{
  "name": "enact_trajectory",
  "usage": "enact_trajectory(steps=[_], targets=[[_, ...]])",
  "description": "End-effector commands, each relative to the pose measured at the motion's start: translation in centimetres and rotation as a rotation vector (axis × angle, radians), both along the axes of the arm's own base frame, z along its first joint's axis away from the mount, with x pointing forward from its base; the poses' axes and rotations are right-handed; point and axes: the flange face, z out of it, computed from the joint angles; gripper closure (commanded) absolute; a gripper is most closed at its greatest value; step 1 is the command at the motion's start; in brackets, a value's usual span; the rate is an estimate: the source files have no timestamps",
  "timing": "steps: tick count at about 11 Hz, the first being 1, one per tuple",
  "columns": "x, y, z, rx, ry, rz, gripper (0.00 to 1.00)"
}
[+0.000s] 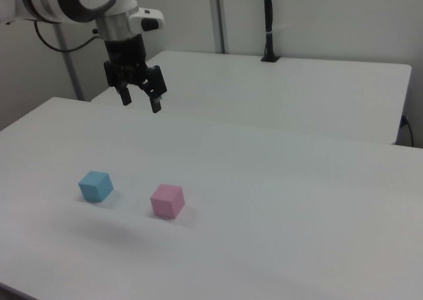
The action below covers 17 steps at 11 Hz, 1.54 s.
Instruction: Put blue cube on pink cube
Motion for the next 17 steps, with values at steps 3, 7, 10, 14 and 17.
enact_trajectory(steps=[3, 7, 10, 14, 17], targets=[[-0.8, 0.5, 0.7, 0.014, 0.030, -0.001, 0.00], [-1.2, 0.8, 0.4, 0.017, 0.061, 0.004, 0.00], [-1.1, 0.6, 0.5, 0.020, 0.058, 0.009, 0.00], [-1.3, 3.1, 0.5, 0.022, 0.070, 0.055, 0.00], [-1.6, 12.0, -0.8, 0.048, 0.101, 0.170, 0.00]])
